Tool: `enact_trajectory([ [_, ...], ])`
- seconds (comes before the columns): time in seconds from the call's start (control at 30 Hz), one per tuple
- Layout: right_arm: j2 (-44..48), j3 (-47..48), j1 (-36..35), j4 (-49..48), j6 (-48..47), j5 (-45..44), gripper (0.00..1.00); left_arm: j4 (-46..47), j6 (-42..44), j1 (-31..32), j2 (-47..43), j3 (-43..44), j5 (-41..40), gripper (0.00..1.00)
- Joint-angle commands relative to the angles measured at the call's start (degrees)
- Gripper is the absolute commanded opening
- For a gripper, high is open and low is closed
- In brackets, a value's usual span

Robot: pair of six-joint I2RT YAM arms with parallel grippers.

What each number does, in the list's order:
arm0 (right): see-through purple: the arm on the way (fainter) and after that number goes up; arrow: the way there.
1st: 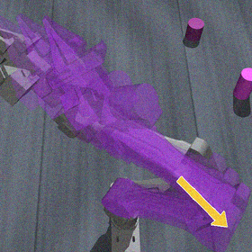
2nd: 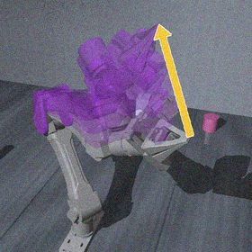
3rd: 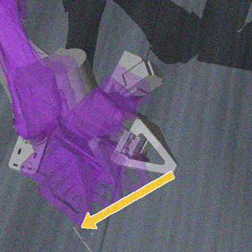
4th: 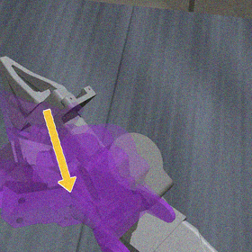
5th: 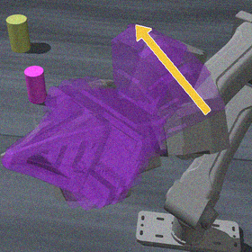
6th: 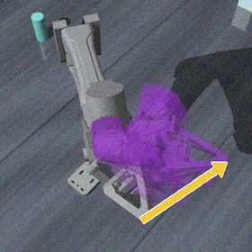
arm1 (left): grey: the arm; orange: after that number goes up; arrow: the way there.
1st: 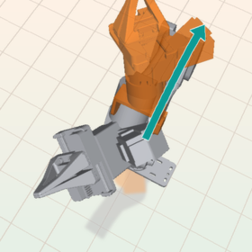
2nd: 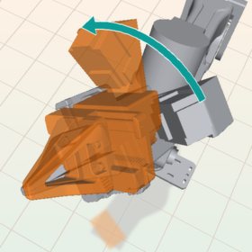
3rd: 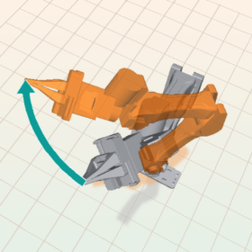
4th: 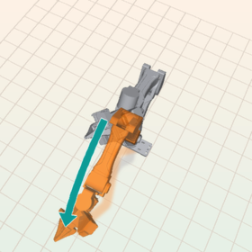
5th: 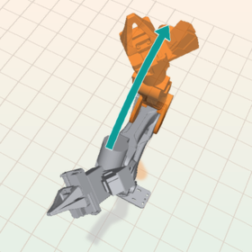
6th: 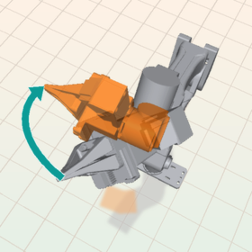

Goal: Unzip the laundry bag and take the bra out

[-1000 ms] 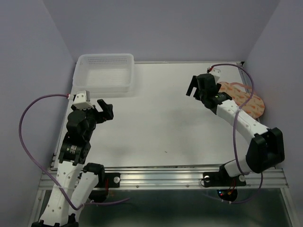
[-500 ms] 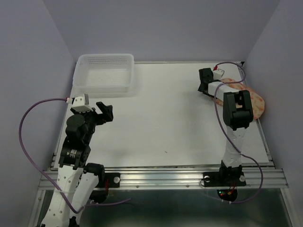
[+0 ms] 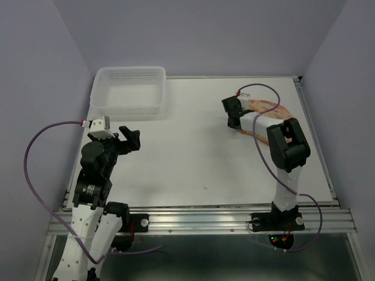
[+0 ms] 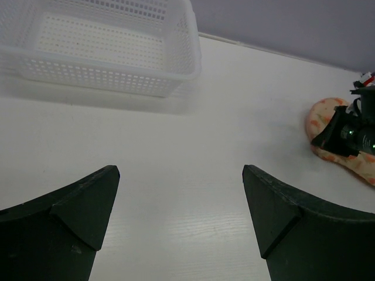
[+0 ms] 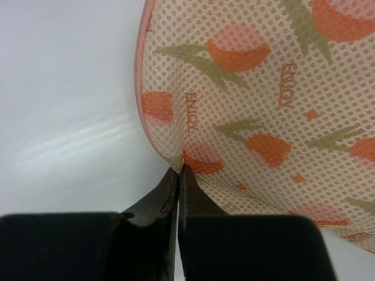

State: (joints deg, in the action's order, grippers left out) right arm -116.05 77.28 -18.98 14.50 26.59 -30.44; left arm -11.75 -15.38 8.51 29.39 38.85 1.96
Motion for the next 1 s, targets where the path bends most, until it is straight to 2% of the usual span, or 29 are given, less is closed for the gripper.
enact_trajectory([
  [0.0, 4.8, -6.2, -15.7, -0.4, 8.3, 7.1, 0.01, 3.7, 0.2, -0.3, 0.3, -0.8, 1.7, 0.99],
  [0.03, 5.4, -7.0, -21.0, -1.0, 12.1, 7.3, 0.01, 3.7, 0.2, -0.3, 0.3, -0.8, 1.8, 0.99],
  [0.17, 6.2, -8.2, -33.4, -2.7, 20.7, 8.0, 0.01, 4.3, 0.0, -0.3, 0.9, -0.8, 3.1, 0.99],
  [0.27, 4.3, -4.8, -38.7, -3.5, 23.9, 9.5, 0.03, 3.8, -0.4, -0.3, 2.1, -0.2, 3.9, 0.99],
  [0.37, 2.6, 1.4, -41.4, -3.8, 21.7, 11.9, 0.22, 1.8, -1.1, -0.3, 2.9, 1.0, 3.4, 0.99],
  [0.4, 2.7, 2.7, -41.4, -3.8, 20.7, 14.0, 0.37, 1.3, -2.0, -0.3, 2.4, 1.5, 3.1, 0.99],
  [0.47, 3.7, 4.5, -41.4, -3.8, 16.8, 13.8, 0.54, 0.5, -2.6, -0.3, 1.7, 2.1, 2.8, 0.99],
  [0.5, 5.8, 5.2, -41.4, -3.4, 15.2, 13.3, 0.77, 0.0, -2.8, -0.3, 1.6, 2.6, 1.9, 0.99],
  [0.57, 10.3, 4.7, -41.4, -2.1, 11.3, 10.3, 0.97, -1.2, -3.8, -0.3, 1.1, 4.1, 1.6, 0.99],
  [0.63, 14.2, 2.7, -39.4, -1.8, 9.5, 8.0, 1.0, -1.2, -5.8, -0.3, 1.2, 4.7, 2.2, 0.99],
  [0.7, 18.2, -0.4, -33.8, -1.9, 8.4, 7.8, 1.0, -0.5, -7.4, -0.3, 1.7, 4.6, 3.7, 0.99],
  [0.8, 25.0, -8.4, -21.9, -2.0, 9.3, 13.7, 1.0, 1.6, -10.5, -0.3, 3.9, 3.1, 9.1, 0.99],
  [0.9, 30.5, -16.3, -14.1, -2.0, 9.0, 17.2, 0.99, 4.2, -13.3, 0.1, 7.0, 1.6, 12.1, 0.99],
  [0.97, 33.9, -21.5, -12.1, -2.0, 9.0, 19.2, 0.98, 6.0, -14.8, 1.7, 9.9, -0.2, 12.7, 0.99],
])
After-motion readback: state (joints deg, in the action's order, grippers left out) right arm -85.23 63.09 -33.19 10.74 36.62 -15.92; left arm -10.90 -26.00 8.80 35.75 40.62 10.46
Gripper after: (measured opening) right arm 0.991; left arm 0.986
